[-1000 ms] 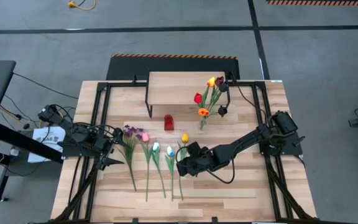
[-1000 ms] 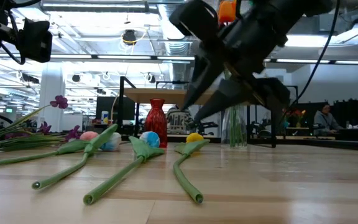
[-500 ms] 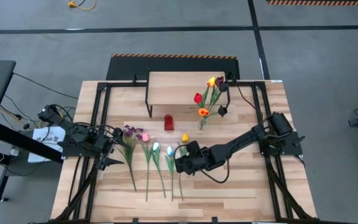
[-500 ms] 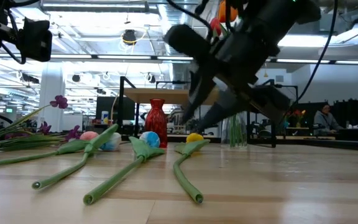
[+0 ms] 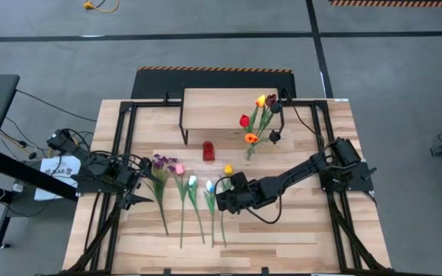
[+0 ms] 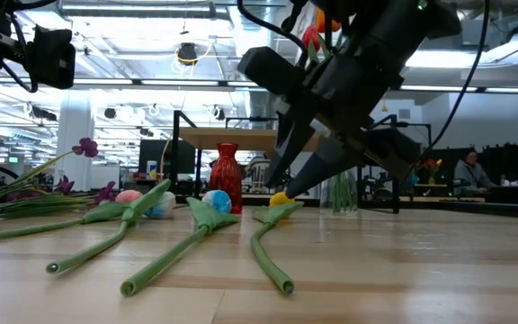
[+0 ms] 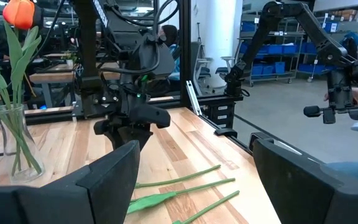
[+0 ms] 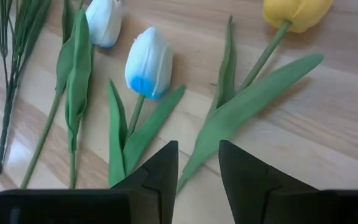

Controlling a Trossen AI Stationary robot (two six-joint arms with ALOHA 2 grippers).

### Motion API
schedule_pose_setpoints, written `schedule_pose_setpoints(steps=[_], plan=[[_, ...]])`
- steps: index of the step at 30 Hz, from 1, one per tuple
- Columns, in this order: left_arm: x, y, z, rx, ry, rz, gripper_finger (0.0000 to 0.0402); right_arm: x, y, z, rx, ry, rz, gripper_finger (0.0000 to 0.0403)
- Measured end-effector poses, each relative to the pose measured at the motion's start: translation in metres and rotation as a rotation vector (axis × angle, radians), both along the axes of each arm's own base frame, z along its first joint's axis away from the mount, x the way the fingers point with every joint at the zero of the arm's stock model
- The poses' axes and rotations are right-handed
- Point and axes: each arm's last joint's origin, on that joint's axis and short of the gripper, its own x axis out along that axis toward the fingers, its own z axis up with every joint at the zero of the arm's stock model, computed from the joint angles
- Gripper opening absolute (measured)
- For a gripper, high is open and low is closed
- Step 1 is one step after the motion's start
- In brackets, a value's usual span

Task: Pick and place flowers into a vace then onto a shelf
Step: Put the yellow flower into the transparent vase

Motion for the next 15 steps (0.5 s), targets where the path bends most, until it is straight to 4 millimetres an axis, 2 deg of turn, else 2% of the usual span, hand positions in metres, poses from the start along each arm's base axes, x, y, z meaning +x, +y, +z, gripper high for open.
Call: schedule_pose_setpoints(steps=[7,15], plan=[[0.000,0.000,0.000,0.000,0.001,0.000,0.0302,0.001,-0.002,0.000,0.000,0.000,-0.006,0.0108],[0.000,0.000,0.000,-0.001,0.001,0.001,0.0302,0.007,0.001,-0.024,0.016,0.038,0.010,0.0108]])
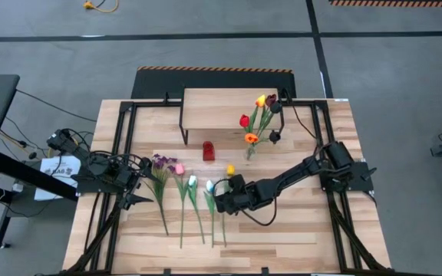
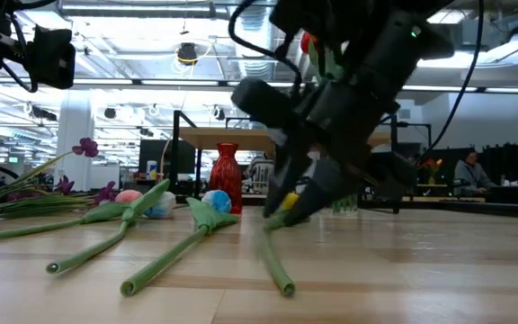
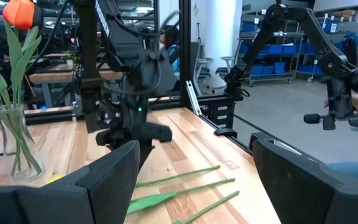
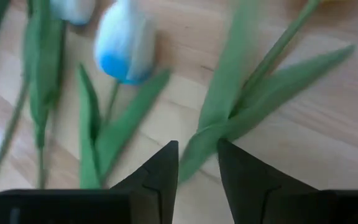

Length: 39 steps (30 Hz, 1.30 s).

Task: Pick and place flowers into a vace then onto a shelf
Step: Put the yellow flower into the transparent vase

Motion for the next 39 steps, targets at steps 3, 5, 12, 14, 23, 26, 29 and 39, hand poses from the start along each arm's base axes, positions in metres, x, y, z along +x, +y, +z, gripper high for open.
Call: schedule_pose_setpoints(steps=[3,5,12,14,23,26,29,39], plan=[[0.000,0.000,0.000,0.000,0.000,-0.001,0.0302,0.007,0.001,-0.005,0.008,-0.001,0.000,0.0108],[0.000,0.000,0.000,0.000,0.001,-0.001,0.0302,0.008,0.001,-0.005,0.023,0.007,0.007,0.0108],[0.000,0.000,0.000,-0.001,0.001,-0.001,0.0302,0.009,0.001,-0.009,0.037,0.015,-0.007,0.0108],[0.000,0.000,0.000,-0.001,0.001,-0.001,0.0302,0.008,0.000,-0.010,0.047,0.027,-0.024,0.0108],[0.000,0.000,0.000,-0.002,0.001,-0.002,0.0302,0.002,-0.001,-0.013,0.111,0.092,-0.091,0.0059],[0.000,0.000,0.000,-0.002,0.001,-0.002,0.0302,0.001,-0.001,-0.013,0.115,0.101,-0.090,0.0031],[0.000,0.000,0.000,-0.002,0.002,-0.002,0.0302,0.001,-0.001,-0.014,0.113,0.110,-0.078,0.0006],[0.000,0.000,0.000,-0.002,0.001,-0.002,0.0302,0.005,0.002,-0.013,0.093,0.069,0.001,0.0041]])
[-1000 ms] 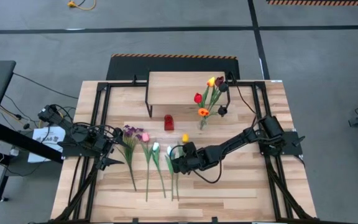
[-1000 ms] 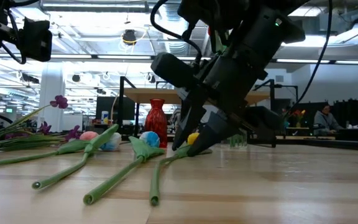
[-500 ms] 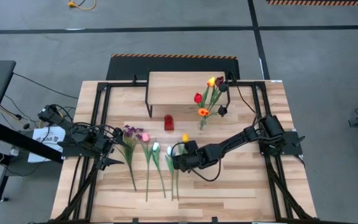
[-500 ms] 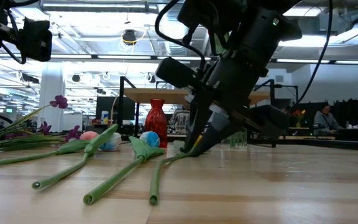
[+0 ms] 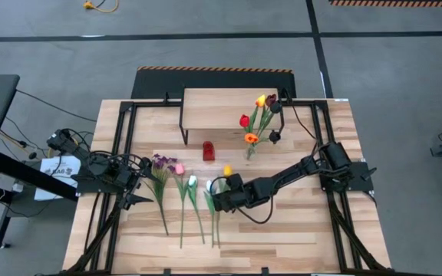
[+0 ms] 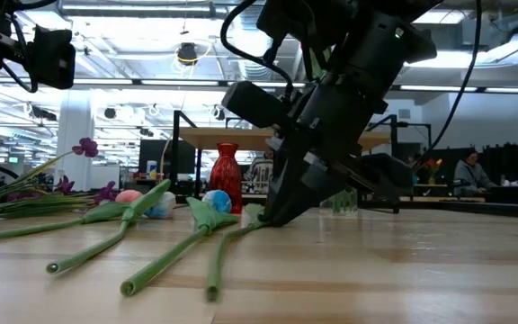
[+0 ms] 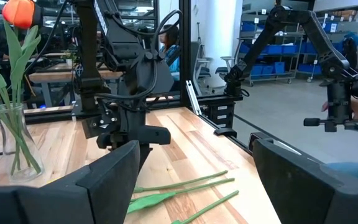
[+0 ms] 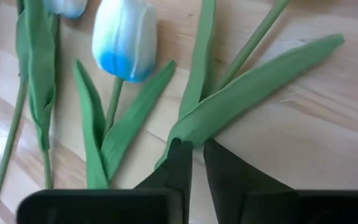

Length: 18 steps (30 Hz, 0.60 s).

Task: Pick and place flowers into a vace then onto a shelf
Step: Put the yellow flower into the transparent vase

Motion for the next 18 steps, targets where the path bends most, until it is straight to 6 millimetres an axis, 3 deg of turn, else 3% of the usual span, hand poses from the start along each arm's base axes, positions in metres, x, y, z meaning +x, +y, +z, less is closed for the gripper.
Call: schedule_pose_setpoints(steps=[10,18], plan=[[0.0000,0.0000,0.0000,0.000,0.000,0.000,0.0302,0.0037,0.0019,0.0016,0.007,-0.039,0.030,0.0085],[0.0000,0.0000,-0.0001,0.000,0.000,0.000,0.0302,0.0104,-0.0021,0.0039,0.031,-0.099,0.007,0.0091]])
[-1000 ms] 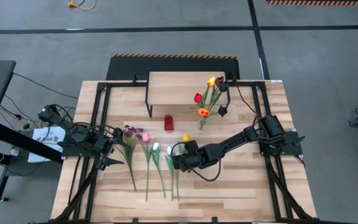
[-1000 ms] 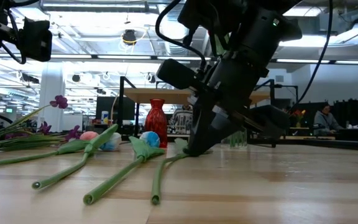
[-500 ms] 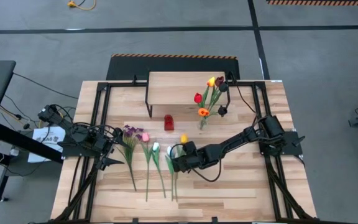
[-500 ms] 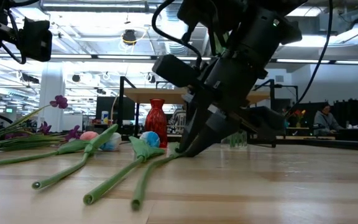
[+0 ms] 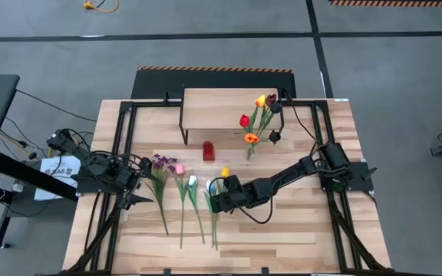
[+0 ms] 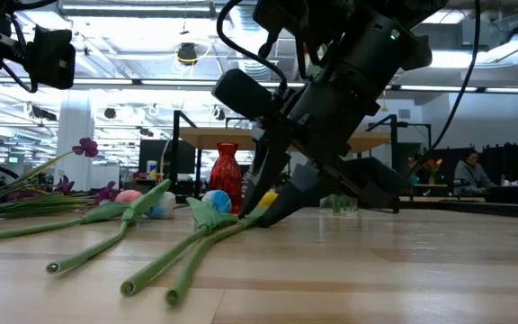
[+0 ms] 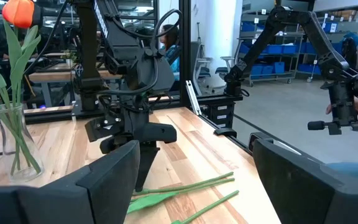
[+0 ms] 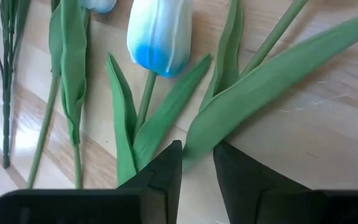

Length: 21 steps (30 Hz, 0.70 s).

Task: Pick and place flowers into a vace then onto a shelf
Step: Put the yellow flower into the transparent vase

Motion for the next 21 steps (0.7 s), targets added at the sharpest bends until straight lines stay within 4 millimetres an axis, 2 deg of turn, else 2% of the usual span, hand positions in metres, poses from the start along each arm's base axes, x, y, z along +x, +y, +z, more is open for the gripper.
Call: schedule_pose_setpoints(steps=[13,17,21], plan=[[0.0000,0.0000,0.0000,0.000,0.000,0.000,0.0302,0.0011,-0.0048,-0.0001,-0.002,0.001,-0.046,0.0087],[0.0000,0.0000,0.0000,0.000,0.000,0.000,0.0302,0.0002,-0.0053,-0.0006,-0.008,0.010,-0.056,0.0060],[0.0000,0.0000,0.0000,0.000,0.000,0.000,0.0302,-0.0008,-0.0059,-0.0014,-0.013,0.016,-0.073,0.0011]])
